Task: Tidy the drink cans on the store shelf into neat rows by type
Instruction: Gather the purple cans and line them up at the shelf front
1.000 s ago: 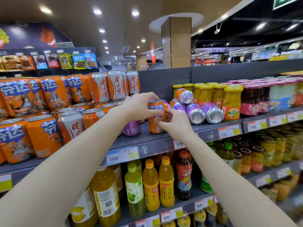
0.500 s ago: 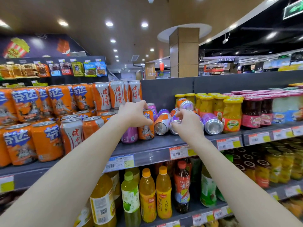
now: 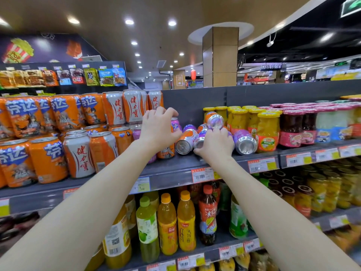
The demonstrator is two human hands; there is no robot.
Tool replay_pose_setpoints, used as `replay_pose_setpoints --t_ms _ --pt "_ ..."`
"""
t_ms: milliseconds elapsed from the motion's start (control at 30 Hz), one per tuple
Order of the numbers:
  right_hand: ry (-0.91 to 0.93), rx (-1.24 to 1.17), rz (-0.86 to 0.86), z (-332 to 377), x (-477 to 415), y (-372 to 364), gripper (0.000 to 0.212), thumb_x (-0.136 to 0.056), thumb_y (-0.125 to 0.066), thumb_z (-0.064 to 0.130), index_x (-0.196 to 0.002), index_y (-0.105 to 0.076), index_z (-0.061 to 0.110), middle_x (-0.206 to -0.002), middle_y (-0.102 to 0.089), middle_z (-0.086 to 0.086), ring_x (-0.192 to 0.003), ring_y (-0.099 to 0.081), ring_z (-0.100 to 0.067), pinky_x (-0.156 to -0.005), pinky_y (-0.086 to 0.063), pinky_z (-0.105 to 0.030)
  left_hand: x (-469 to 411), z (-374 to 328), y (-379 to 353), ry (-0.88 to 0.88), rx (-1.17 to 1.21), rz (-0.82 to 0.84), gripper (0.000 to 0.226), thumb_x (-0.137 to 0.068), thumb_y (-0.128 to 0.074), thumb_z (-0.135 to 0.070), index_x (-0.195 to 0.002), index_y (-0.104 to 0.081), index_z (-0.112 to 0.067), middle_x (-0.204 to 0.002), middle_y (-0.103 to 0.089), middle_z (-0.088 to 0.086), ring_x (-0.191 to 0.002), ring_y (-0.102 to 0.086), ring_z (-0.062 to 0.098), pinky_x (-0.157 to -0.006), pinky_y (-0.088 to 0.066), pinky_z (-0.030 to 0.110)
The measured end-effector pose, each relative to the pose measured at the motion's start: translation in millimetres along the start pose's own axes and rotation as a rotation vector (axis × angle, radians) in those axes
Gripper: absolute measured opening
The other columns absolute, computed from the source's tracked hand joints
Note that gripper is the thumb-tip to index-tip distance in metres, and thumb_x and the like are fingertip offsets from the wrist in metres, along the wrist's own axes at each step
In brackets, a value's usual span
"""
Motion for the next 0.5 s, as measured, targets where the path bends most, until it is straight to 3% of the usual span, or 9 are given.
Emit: replay_pose_setpoints --t_ms 200,333,433,500 --pt "0.061 -0.173 -0.073 -8.1 11.6 4.6 0.061 -0.068 -0.072 0.056 -0.108 -0.062 0.012 -0.114 -0.059 -0.006 -0.112 -0.05 -0.028 -0.083 -0.047 -0.039 12.8 -20.9 -5.8 -0.056 0.088 -0.13 0.03 -0.084 -0.06 -0.035 -0.11 -0.065 -0.023 -0.106 -0.063 0.001 -0.096 -0.059 0.024 -0.086 -0.045 0.039" --pt "0.067 -0.346 -0.169 -16.9 34.8 -1.7 0.053 -0.068 -0.072 0.053 -0.1 -0.061 0.013 -0.103 -0.054 -0.001 -0.1 -0.053 -0.023 -0.066 -0.04 -0.032 20.2 -39.4 -8.2 0.082 0.263 0.074 0.024 -0.089 -0.059 -0.034 -0.109 -0.063 -0.023 -0.097 -0.066 -0.002 -0.09 -0.062 0.02 -0.078 -0.055 0.041" --pt "0.01 -0.545 -0.187 -21.8 44.7 -10.8 0.052 -0.069 -0.074 0.052 -0.103 -0.063 0.015 -0.104 -0.054 0.002 -0.098 -0.054 -0.02 -0.067 -0.045 -0.033 22.9 -51.8 -10.0 0.231 0.293 0.278 0.029 -0.092 -0.054 -0.044 -0.107 -0.064 -0.021 -0.097 -0.069 0.001 -0.095 -0.063 0.021 -0.082 -0.056 0.042" --pt "0.01 -0.661 -0.222 -24.4 47.9 -16.7 0.049 -0.07 -0.075 0.051 -0.102 -0.064 0.016 -0.101 -0.055 0.003 -0.095 -0.055 -0.019 -0.071 -0.049 -0.035 23.0 -58.2 -10.7 0.28 0.32 0.349 0.037 -0.094 -0.052 -0.043 -0.094 -0.071 -0.012 -0.087 -0.072 0.005 -0.089 -0.068 0.023 -0.08 -0.058 0.042"
Point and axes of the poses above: each hand's wrist, its own x-axis away from the middle knuckle, its own y-axis out of the back of the hand, z = x × y, the point moved 1 cm from there along -x, towards the middle knuckle
